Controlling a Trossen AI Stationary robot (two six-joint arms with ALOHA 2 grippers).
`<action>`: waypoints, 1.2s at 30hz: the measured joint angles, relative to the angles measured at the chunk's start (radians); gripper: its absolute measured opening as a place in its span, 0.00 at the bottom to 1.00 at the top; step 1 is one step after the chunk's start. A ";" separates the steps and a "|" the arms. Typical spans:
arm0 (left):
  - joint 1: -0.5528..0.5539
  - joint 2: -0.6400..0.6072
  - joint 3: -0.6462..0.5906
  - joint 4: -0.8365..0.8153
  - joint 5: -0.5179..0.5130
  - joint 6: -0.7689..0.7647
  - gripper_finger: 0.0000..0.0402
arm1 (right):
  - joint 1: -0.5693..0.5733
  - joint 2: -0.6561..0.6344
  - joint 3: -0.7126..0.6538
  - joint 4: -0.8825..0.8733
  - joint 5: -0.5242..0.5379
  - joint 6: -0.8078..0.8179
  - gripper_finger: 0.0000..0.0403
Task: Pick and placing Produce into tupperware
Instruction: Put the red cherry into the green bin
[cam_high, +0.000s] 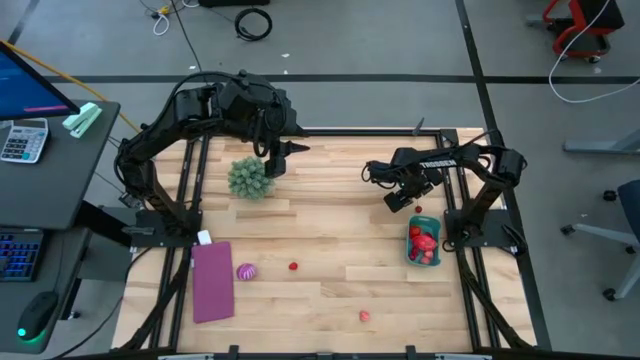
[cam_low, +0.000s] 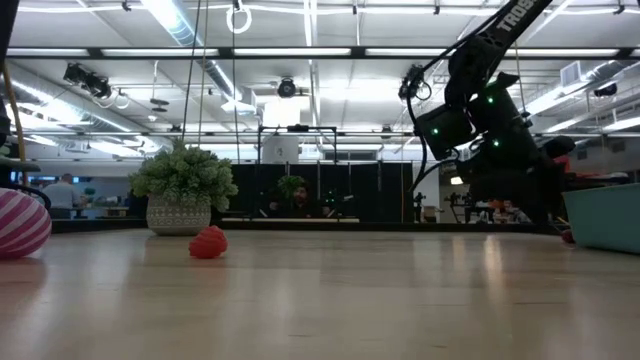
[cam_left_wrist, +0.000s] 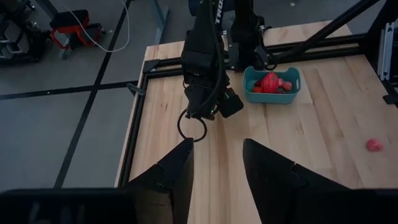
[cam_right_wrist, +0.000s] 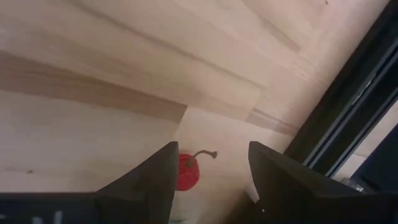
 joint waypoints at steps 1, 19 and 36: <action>0.000 0.000 0.000 0.000 0.000 0.000 0.36 | -0.003 0.000 0.000 0.000 0.000 0.001 0.50; 0.000 0.000 0.000 -0.039 0.000 0.000 0.36 | -0.014 0.000 0.000 0.010 -0.042 -0.007 0.20; 0.000 0.000 0.000 -0.038 0.000 -0.001 0.36 | 0.044 0.000 0.064 0.015 0.040 -0.098 0.01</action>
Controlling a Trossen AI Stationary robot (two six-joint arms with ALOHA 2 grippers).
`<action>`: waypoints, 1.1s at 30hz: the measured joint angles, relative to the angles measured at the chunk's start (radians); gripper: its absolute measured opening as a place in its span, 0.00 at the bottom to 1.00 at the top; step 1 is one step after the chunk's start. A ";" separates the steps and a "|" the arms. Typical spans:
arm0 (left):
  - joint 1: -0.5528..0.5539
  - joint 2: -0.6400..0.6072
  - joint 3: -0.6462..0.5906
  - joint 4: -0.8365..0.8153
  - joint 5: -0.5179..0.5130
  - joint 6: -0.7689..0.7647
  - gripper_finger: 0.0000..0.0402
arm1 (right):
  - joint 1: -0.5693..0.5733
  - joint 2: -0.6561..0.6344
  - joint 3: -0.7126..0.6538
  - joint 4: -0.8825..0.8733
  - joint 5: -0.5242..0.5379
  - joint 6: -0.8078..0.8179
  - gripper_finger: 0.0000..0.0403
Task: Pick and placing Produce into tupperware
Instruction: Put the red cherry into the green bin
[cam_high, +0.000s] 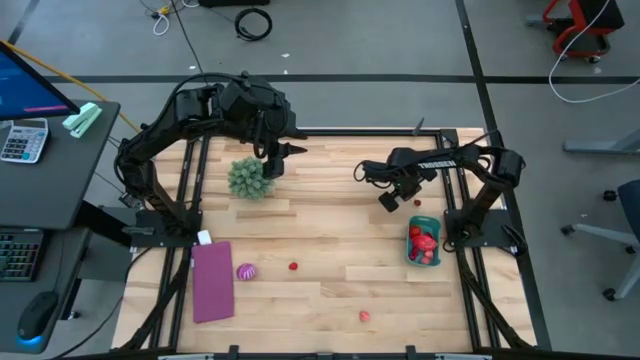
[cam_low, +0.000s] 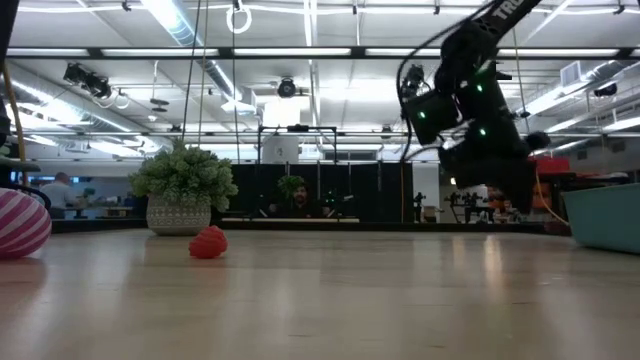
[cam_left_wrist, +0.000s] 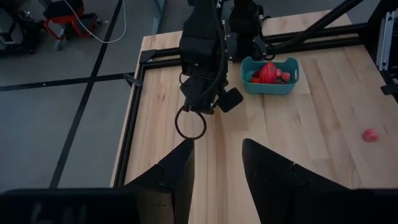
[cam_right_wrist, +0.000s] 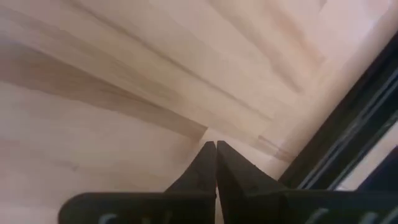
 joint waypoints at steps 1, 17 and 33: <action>0.000 0.000 0.000 0.000 0.000 0.000 0.36 | 0.012 0.000 0.025 -0.020 0.003 0.001 0.01; 0.000 0.000 0.000 0.000 0.000 -0.076 0.35 | 0.420 -0.025 0.391 -0.364 -0.065 0.313 0.01; 0.000 0.000 0.000 -0.005 0.000 -0.157 0.34 | 0.766 -0.060 0.174 -0.296 -0.183 0.686 0.01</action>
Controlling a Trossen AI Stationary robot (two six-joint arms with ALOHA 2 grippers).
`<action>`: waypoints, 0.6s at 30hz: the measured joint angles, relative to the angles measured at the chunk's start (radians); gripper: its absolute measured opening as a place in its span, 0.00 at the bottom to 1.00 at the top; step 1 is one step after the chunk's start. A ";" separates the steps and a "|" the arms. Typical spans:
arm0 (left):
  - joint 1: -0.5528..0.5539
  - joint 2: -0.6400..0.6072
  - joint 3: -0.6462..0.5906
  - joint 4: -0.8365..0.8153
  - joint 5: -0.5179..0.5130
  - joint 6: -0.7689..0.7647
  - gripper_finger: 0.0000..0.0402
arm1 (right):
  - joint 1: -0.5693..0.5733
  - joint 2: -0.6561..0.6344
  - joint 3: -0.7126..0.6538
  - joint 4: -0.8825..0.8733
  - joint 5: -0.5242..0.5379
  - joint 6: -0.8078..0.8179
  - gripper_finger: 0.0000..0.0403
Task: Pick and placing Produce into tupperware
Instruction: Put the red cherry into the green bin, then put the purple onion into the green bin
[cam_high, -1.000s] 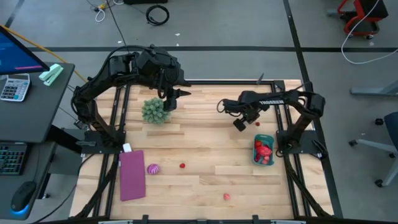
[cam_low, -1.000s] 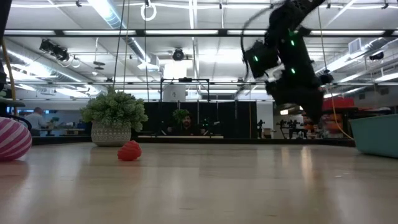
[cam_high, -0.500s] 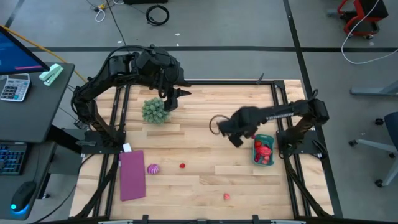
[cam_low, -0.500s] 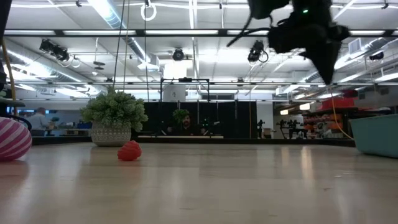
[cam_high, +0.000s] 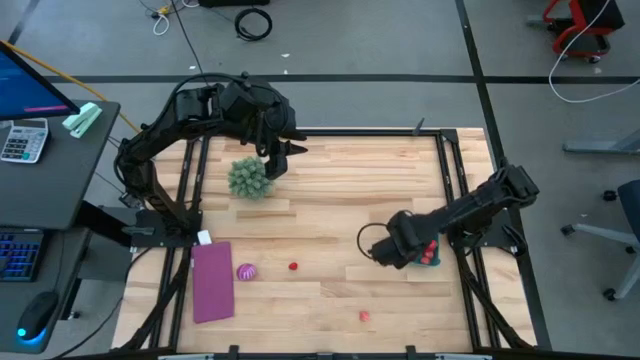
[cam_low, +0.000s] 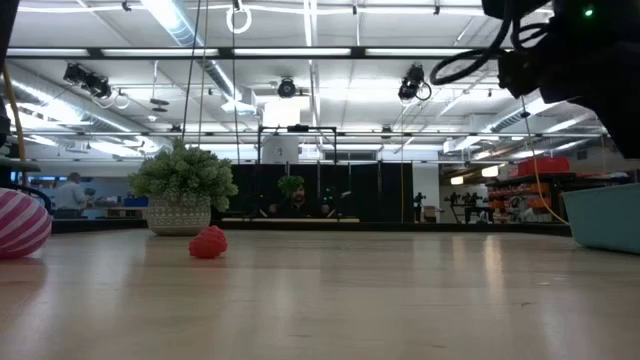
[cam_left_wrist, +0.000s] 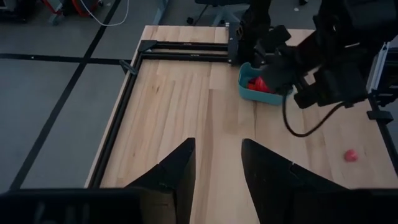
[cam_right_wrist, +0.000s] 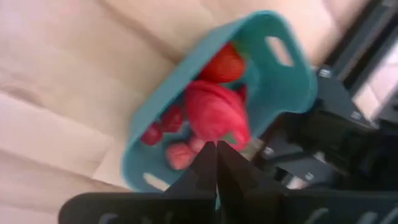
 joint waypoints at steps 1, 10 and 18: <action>0.000 0.000 0.000 0.001 0.000 0.000 0.34 | 0.010 0.000 -0.007 0.024 0.001 -0.006 0.01; 0.000 0.000 0.000 0.000 0.000 -0.027 0.36 | 0.028 -0.001 -0.055 0.146 0.011 -0.088 0.11; -0.024 0.000 0.000 -0.054 0.000 -0.018 0.35 | 0.029 0.000 -0.074 0.143 0.011 -0.107 0.28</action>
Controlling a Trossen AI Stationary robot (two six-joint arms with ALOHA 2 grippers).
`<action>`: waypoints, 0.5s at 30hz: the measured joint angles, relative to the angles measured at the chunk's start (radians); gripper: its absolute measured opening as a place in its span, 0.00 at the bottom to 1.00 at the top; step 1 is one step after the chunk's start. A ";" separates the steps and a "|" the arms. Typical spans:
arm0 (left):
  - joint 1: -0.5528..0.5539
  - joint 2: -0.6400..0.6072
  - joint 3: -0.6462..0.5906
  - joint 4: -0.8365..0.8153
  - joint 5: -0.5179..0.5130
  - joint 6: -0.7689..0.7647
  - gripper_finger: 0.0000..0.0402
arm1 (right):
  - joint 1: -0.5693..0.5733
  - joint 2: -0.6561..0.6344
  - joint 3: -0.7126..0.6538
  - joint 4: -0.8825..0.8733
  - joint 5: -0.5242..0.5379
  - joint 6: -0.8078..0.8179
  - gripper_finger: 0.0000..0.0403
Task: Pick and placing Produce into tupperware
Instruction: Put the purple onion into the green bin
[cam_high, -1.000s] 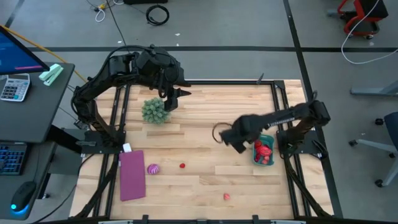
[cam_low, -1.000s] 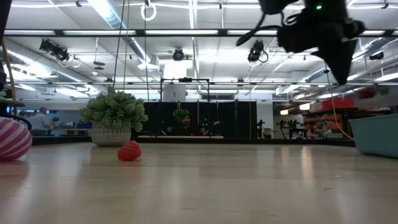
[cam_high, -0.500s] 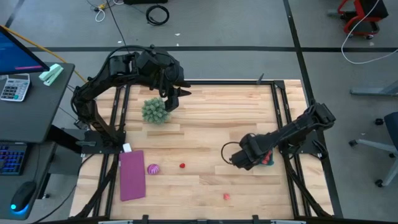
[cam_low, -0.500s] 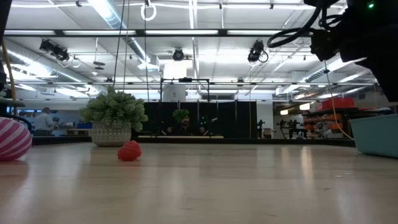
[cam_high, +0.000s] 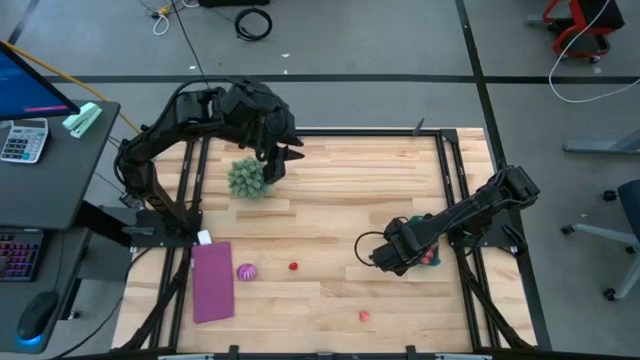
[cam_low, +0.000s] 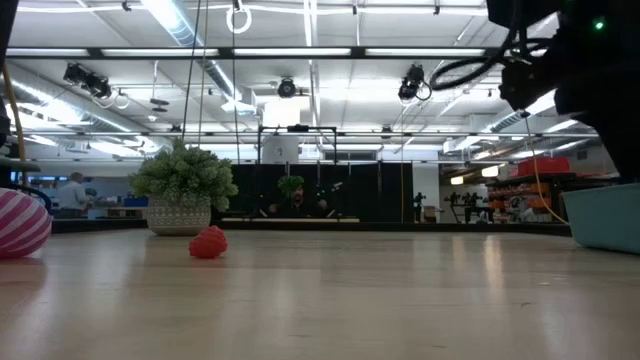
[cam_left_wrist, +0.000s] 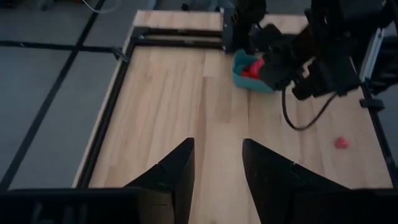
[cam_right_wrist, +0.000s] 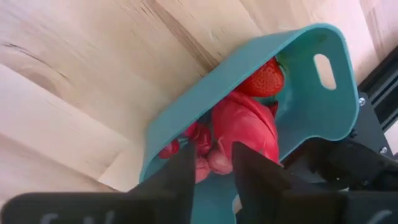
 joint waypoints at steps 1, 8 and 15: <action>-0.006 0.000 0.000 -0.014 0.000 0.000 0.35 | 0.000 0.000 0.008 -0.001 0.001 0.000 0.29; -0.090 0.000 0.000 -0.165 0.000 -0.049 0.38 | -0.017 0.000 0.172 0.001 -0.031 -0.037 0.36; -0.256 -0.001 -0.029 -0.256 -0.049 -0.149 0.36 | 0.026 0.000 0.280 0.198 0.074 -0.170 0.37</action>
